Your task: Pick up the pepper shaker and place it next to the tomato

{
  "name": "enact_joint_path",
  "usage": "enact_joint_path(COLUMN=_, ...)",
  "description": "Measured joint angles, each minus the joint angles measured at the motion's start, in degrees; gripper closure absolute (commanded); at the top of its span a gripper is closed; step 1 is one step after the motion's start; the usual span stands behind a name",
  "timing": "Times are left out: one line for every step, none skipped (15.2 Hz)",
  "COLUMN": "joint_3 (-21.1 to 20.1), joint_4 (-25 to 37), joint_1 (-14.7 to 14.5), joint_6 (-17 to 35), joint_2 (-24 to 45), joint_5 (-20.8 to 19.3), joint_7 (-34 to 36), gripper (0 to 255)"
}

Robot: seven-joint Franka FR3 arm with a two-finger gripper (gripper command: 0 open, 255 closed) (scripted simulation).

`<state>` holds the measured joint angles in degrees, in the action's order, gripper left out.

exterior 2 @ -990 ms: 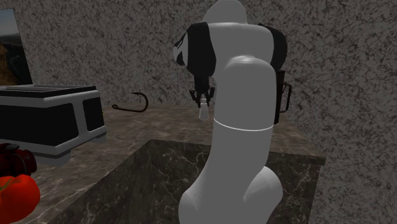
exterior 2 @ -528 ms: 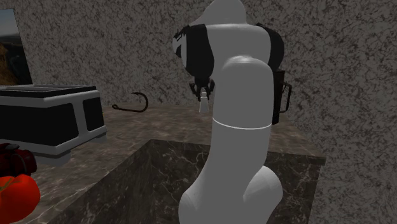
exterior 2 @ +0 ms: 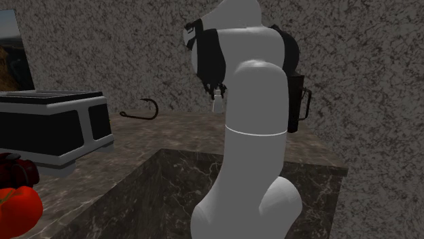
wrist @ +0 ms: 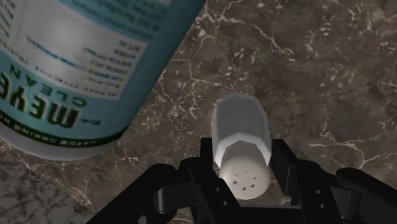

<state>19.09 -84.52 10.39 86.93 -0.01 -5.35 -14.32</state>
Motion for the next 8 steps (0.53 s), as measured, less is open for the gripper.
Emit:
enact_joint_path(joint_3=0.1, joint_4=1.3, joint_1=0.1, joint_6=-0.8, joint_2=0.5, joint_5=0.2, joint_7=-0.3, gripper=255)
enact_joint_path(joint_3=0.2, joint_4=2.5, joint_1=0.2, joint_6=-1.7, joint_2=0.8, joint_5=0.3, joint_7=-0.5, gripper=255)
enact_joint_path(joint_3=0.2, joint_4=3.7, joint_1=0.2, joint_6=-2.5, joint_2=1.2, joint_5=0.4, joint_7=-0.6, gripper=255)
enact_joint_path(joint_3=0.2, joint_4=5.1, joint_1=0.2, joint_6=-3.5, joint_2=1.6, joint_5=0.5, joint_7=-0.7, gripper=255)
enact_joint_path(joint_3=0.3, joint_4=6.8, joint_1=0.3, joint_6=-4.6, joint_2=2.3, joint_5=0.7, joint_7=-0.9, gripper=255)
enact_joint_path(joint_3=0.4, joint_4=8.2, joint_1=0.4, joint_6=-5.6, joint_2=2.7, joint_5=0.9, joint_7=-1.1, gripper=255)
enact_joint_path(joint_3=0.4, joint_4=9.5, joint_1=0.4, joint_6=-6.5, joint_2=3.1, joint_5=1.0, joint_7=-1.2, gripper=255)
enact_joint_path(joint_3=0.5, joint_4=11.4, joint_1=0.6, joint_6=-7.6, joint_2=3.9, joint_5=1.3, joint_7=-1.5, gripper=255)
